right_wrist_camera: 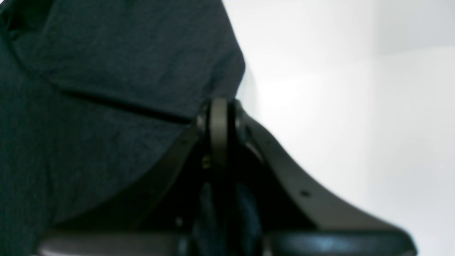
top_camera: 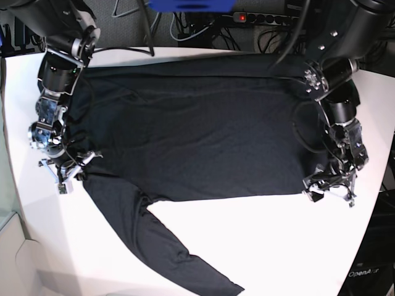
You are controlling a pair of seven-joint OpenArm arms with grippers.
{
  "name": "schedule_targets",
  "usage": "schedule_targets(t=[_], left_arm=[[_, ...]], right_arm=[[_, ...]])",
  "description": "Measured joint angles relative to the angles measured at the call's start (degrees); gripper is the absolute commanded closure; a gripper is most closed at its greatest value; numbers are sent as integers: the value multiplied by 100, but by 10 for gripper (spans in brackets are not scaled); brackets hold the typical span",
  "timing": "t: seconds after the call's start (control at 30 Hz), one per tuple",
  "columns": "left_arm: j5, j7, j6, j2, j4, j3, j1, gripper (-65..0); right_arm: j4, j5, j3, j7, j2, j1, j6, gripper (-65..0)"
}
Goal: Fold the T-shirt properly
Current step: 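Close both grippers on the shirt's side edges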
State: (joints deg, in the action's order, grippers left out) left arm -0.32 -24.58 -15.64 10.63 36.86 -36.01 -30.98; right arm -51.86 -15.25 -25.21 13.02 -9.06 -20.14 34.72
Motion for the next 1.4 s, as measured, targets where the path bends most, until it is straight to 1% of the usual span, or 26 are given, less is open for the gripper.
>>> schedule_targets(t=[0.27,0.3,0.33,0.37,0.57,0.63,0.7,1.0,1.07,1.1,1.17,1.3,1.37,1.4], left_arm=[[9,-37,68,63,-26,13,0,-460],[9,-35,66,66,-28,13,2,-455],[11,-35,68,63,-28,13,2,-435],[11,-37,61,63,-31,15,2,-397],[17,-22,50,68,-35,17,0,-69],[9,-24,46,109,-42,22,0,-17],[9,-22,66,160,-42,24,0,0],[9,-44,66,157,-42,24,2,0],[9,-44,66,157,-37,24,2,-16],[9,-44,66,157,-33,24,2,-38],[7,-44,66,160,-20,24,2,-116],[9,-44,66,160,-17,24,2,-313],[11,-44,66,160,-20,24,2,-379],[9,-46,66,160,-24,24,2,-400]], right_arm=[[0,0,0,2,0,-4,0,0],[0,0,0,4,0,-13,0,0],[0,-2,0,11,0,-15,0,0],[0,-2,0,11,0,-15,0,0],[0,-2,0,13,2,-15,0,0],[0,-2,0,24,2,-15,0,0],[0,-2,0,24,0,-15,0,0],[0,0,0,24,0,-11,0,0],[0,0,0,26,0,-11,0,0],[0,-2,0,26,0,-11,0,0],[0,0,0,26,2,-11,0,0],[0,0,0,26,0,-11,0,0],[0,0,0,31,0,-11,0,0],[0,0,0,28,2,-11,0,0]])
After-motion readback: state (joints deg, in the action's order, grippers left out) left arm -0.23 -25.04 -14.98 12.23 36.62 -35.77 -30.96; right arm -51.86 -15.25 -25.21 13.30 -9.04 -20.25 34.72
